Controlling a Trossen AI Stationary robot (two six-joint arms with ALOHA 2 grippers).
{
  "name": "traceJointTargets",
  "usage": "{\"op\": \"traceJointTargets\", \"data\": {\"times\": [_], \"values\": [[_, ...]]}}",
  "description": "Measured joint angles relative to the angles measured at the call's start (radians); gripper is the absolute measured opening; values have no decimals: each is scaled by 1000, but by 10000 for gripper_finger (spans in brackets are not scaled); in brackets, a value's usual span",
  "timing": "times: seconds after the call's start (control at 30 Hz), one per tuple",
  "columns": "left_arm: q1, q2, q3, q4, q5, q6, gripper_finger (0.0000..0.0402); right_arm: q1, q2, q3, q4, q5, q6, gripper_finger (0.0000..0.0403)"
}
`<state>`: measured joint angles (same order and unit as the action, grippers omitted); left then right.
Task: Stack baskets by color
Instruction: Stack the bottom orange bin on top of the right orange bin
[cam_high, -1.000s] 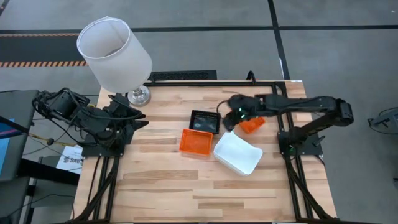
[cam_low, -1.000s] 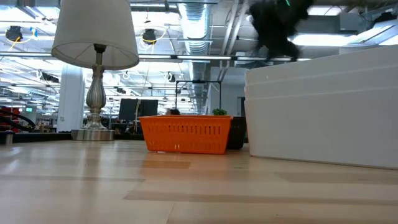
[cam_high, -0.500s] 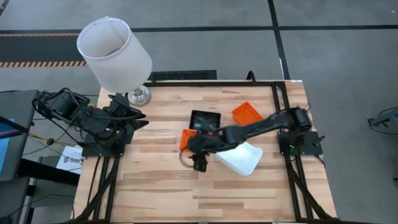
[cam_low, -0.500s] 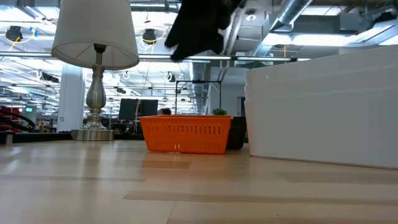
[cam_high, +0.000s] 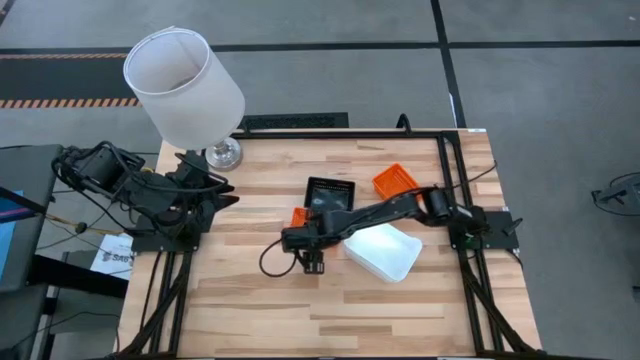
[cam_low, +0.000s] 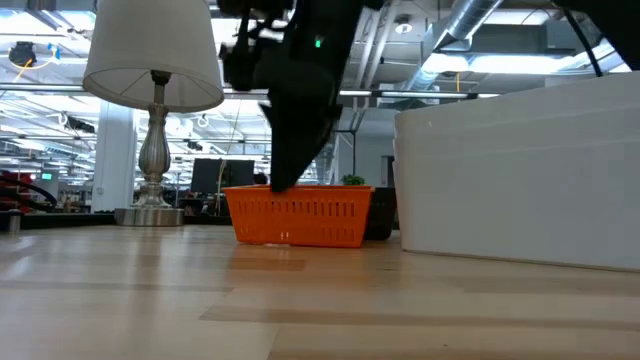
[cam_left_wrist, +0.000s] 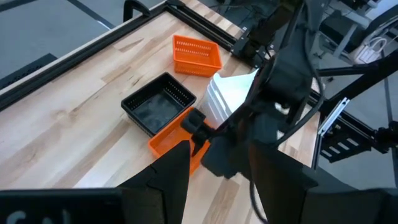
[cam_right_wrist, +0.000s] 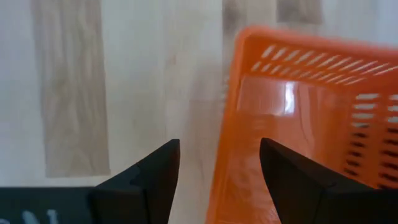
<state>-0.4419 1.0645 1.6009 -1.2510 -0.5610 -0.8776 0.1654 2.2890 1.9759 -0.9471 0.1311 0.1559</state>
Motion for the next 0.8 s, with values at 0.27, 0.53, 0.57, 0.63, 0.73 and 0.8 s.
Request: {"op": "traceJointTargets", "data": {"times": [0.27, 0.53, 0.57, 0.63, 0.73, 0.8], "values": [[0, 0, 0, -15, 3, 0, 152, -4, 21, 0, -10, 10, -5, 76], [0, 0, 0, -42, 3, 0, 152, -24, 12, 125, -69, -84, 3, 8], [0, 0, 0, -41, 3, 0, 152, -22, 9, 169, -86, -85, -6, 8], [0, 0, 0, -42, 3, 0, 152, -14, -8, 246, -125, -90, -22, 6], [0, 0, 0, -42, 4, 0, 152, -11, -58, 344, -186, -85, -19, 4], [0, -1, 0, -42, 5, -1, 152, -18, -106, 381, -240, -56, -18, 3]]}}
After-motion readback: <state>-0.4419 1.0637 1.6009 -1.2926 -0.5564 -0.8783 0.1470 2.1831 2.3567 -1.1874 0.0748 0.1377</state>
